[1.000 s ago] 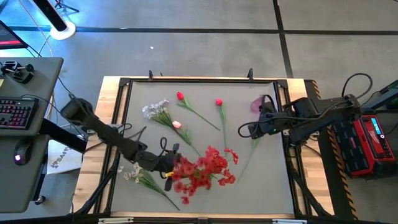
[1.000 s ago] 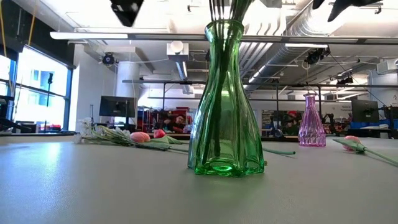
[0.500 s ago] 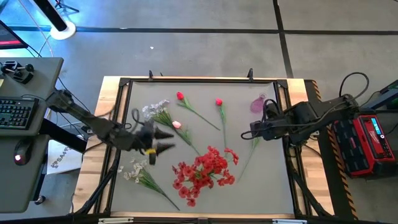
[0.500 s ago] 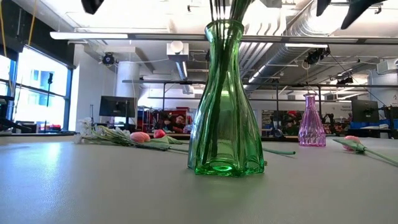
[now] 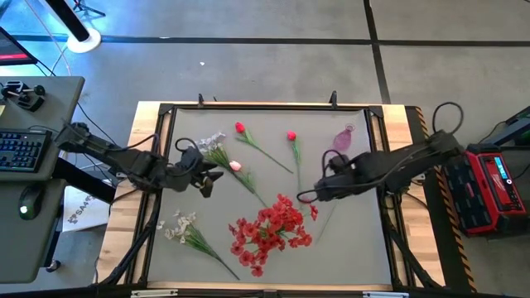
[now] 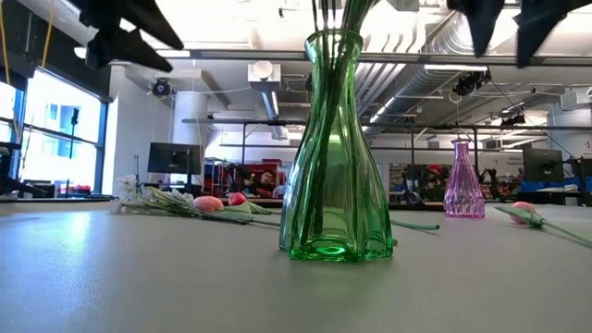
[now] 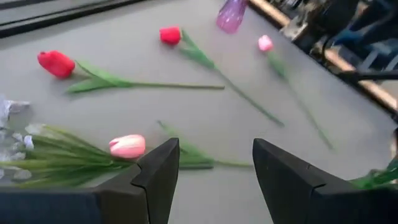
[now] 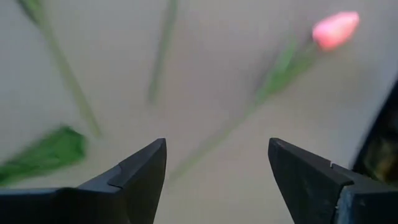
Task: Sort flowers into vase by color
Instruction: Put the right pink flower into the green vase
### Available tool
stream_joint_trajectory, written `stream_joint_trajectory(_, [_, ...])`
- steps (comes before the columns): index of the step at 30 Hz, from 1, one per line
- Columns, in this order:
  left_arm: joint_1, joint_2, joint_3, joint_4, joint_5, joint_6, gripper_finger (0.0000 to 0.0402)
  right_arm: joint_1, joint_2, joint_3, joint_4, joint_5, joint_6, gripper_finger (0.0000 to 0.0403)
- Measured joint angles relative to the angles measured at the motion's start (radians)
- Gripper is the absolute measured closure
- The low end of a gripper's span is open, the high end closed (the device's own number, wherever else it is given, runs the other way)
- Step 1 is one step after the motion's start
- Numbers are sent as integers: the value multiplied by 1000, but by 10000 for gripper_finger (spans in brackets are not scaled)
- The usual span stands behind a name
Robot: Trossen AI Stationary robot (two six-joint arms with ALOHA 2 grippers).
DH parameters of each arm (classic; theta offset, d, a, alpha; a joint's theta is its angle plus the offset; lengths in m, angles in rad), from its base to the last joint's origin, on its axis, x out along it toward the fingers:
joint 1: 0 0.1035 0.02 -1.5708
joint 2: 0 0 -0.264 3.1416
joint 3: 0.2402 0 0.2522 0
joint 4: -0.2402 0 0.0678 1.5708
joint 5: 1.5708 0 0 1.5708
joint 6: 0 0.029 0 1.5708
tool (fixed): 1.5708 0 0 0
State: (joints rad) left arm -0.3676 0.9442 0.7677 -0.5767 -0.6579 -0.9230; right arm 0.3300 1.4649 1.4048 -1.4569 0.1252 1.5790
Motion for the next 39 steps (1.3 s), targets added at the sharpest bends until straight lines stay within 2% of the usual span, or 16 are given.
stream_joint_trajectory(5, [37,-5,0,-10,76,34,208,-8,62,-34,8,-79,-1,147])
stream_joint_trajectory(12, [49,-40,0,-19,108,43,208,-51,27,-268,290,-162,15,168])
stream_joint_trajectory(16, [49,-49,0,-58,109,43,208,-69,-10,-361,379,-161,53,169])
stream_joint_trajectory(26, [49,-49,0,-89,109,35,208,-173,-165,-578,392,-96,126,169])
stream_joint_trajectory(29, [59,-49,0,-87,79,35,208,-238,-204,-713,504,-123,128,169])
stream_joint_trajectory(33, [77,-49,0,-83,93,5,208,-298,-228,-854,706,-135,125,169])
stream_joint_trajectory(39, [81,-49,0,-83,117,-60,208,-360,-232,-892,708,-111,112,174])
